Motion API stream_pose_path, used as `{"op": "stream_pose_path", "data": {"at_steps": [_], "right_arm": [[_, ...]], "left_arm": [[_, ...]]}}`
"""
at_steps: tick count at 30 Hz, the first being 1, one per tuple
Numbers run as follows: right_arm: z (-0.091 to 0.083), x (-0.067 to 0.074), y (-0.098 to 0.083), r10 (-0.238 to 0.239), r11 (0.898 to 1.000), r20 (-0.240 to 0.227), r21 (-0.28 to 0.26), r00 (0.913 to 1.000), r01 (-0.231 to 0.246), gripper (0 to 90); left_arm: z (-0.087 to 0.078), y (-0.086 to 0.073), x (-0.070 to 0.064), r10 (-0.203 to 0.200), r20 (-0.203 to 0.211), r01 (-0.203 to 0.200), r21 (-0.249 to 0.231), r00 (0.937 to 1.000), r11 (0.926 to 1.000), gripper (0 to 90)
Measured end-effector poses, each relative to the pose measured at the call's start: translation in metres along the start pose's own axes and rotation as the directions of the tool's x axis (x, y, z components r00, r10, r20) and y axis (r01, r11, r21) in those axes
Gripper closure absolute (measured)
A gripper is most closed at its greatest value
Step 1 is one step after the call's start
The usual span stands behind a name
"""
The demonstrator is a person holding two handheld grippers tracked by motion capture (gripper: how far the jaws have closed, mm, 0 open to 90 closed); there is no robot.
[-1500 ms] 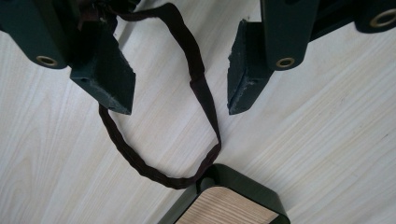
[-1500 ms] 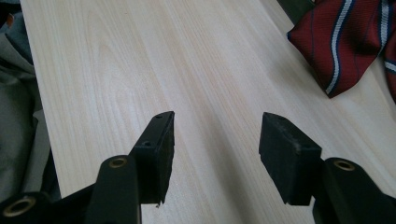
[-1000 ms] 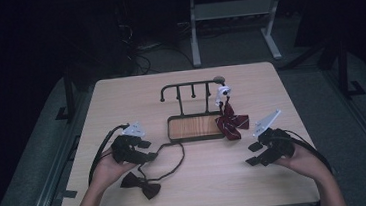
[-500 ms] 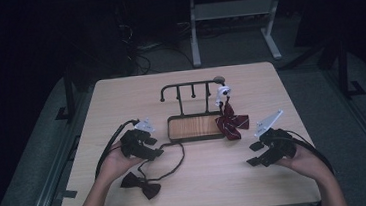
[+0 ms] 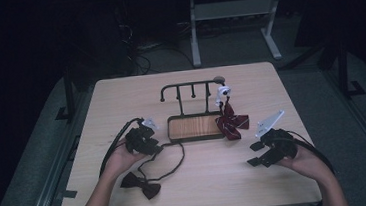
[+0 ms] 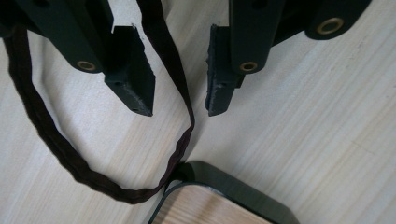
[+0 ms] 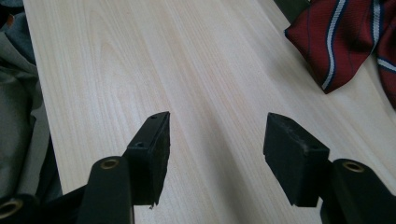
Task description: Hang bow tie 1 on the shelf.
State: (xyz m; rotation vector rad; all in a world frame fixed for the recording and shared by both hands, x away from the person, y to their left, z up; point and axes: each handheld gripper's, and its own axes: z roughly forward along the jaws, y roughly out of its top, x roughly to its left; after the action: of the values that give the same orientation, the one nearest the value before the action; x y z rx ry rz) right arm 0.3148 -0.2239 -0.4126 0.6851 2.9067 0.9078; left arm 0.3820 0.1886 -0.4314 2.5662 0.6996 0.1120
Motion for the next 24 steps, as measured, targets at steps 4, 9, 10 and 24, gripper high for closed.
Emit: {"op": "stream_pose_path", "data": {"at_steps": [4, 9, 10, 24], "right_arm": [[-0.001, 0.000, 0.000, 0.003, 1.000, 0.001, -0.001, 1.0000, -0.003, 40.8], [-0.003, 0.001, 0.000, -0.003, 1.000, 0.004, -0.008, 1.0000, 0.003, 40.8], [-0.003, 0.001, -0.001, -0.002, 1.000, 0.002, -0.011, 1.0000, 0.002, 40.8], [-0.006, 0.002, -0.001, 0.010, 0.999, 0.001, -0.036, 0.9999, -0.010, 42.0]], "left_arm": [[0.005, 0.001, 0.001, 0.007, -0.004, -0.007, 0.024, 1.0000, 0.9997, 65.6], [0.011, 0.002, 0.003, 0.003, -0.007, -0.002, 0.054, 1.0000, 0.9985, 73.3], [0.012, 0.002, 0.003, 0.009, -0.007, -0.009, 0.064, 0.9999, 0.9979, 74.6], [0.014, 0.004, 0.002, 0.020, -0.024, -0.019, 0.072, 0.9995, 0.9973, 89.4]]}}
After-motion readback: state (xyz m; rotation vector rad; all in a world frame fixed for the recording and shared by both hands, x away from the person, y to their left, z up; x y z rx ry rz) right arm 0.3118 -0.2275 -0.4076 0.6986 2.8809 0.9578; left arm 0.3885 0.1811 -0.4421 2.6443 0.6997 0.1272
